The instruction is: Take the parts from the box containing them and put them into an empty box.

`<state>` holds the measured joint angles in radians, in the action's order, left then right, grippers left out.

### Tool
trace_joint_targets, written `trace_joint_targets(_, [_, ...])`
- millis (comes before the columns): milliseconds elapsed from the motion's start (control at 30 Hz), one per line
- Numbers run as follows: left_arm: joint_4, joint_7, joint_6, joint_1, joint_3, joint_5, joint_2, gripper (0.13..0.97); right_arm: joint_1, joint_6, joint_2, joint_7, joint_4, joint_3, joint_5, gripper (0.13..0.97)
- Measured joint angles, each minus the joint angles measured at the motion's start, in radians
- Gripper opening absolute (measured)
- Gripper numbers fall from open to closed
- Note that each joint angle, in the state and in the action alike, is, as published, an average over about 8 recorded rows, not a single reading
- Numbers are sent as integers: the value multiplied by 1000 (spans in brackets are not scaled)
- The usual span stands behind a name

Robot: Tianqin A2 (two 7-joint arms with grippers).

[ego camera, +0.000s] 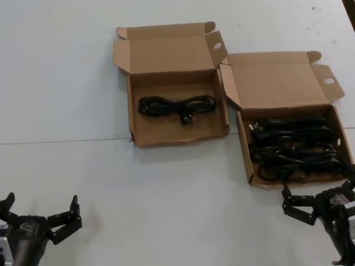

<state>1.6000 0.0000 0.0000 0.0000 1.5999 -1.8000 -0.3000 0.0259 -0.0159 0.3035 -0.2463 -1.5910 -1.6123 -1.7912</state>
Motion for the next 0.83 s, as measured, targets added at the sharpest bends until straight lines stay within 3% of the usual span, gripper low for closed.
trace_joint_targets(833, [0, 0, 0, 0, 0, 0, 0, 966, 0, 0, 0, 0, 0, 0, 0, 966])
